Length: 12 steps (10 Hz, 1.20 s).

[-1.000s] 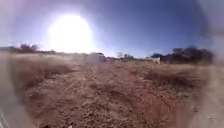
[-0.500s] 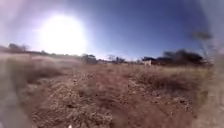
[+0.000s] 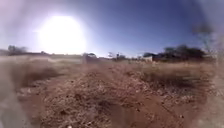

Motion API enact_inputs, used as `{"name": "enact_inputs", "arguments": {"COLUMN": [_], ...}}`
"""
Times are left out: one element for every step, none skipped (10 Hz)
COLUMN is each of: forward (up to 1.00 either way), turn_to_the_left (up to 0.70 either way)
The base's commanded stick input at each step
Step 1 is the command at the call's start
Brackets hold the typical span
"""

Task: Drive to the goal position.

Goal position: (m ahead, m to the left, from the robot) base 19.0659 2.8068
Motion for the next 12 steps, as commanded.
{"name": "enact_inputs", "arguments": {"forward": [0.50,0.50,0.50,0.50,0.50,0.50,0.50,0.50,0.50,0.50,0.50,0.50], "turn_to_the_left": [0.00,0.00,0.00,0.00,0.00,0.00,0.00,0.00,0.00,0.00,0.00,0.00]}}
